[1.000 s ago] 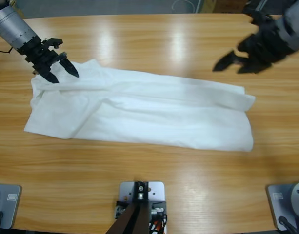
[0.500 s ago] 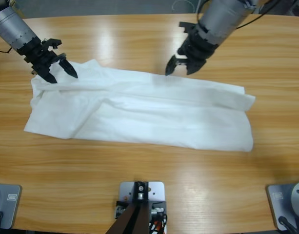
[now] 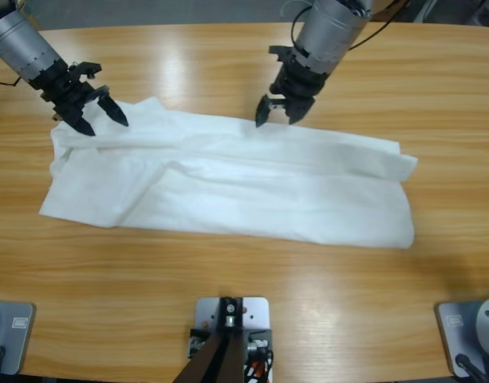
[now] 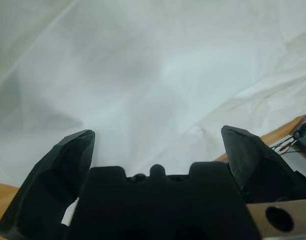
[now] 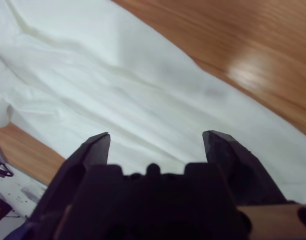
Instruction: Fold clothes
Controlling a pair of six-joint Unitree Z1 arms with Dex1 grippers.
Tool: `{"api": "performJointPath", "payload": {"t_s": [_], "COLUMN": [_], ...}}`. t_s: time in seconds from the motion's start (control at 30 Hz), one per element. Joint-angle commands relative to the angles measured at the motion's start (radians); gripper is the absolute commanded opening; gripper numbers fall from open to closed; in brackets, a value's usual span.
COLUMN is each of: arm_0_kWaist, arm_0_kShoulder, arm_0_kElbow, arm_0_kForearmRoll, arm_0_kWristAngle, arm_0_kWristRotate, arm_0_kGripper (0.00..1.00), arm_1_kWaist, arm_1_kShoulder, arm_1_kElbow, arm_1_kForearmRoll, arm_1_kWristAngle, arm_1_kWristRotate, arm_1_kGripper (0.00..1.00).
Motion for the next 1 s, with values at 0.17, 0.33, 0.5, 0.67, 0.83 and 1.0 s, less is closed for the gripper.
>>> {"api": "performJointPath", "payload": {"t_s": [0.17,0.33,0.5,0.67,0.83,1.0], "arm_0_kWaist": [-0.008,-0.01,-0.013,-0.013,-0.015,-0.015], "arm_0_kShoulder": [0.047,0.055,0.063,0.066,0.066,0.066], "arm_0_kElbow": [0.027,0.027,0.027,0.026,0.026,0.026], "arm_0_kForearmRoll": [-0.013,-0.013,-0.013,-0.013,-0.013,-0.013], "arm_0_kWristAngle": [0.026,0.028,0.028,0.029,0.029,0.031], "arm_0_kWristRotate": [-0.013,-0.013,-0.012,-0.013,-0.012,-0.012], "arm_0_kGripper": [0.996,0.996,0.996,0.996,0.996,0.996], "arm_1_kWaist": [0.021,0.021,0.021,0.021,0.022,0.047], "arm_1_kShoulder": [0.116,0.137,0.157,0.167,0.17,0.159], "arm_1_kElbow": [-0.025,-0.06,-0.085,-0.094,-0.091,-0.086], "arm_1_kForearmRoll": [0.004,0.013,0.024,0.033,0.035,0.038], "arm_1_kWristAngle": [0.025,0.028,0.028,0.03,0.036,0.039], "arm_1_kWristRotate": [-0.021,-0.024,-0.03,-0.036,-0.038,-0.037], "arm_1_kGripper": [0.761,0.761,0.761,0.761,0.761,0.761]}}
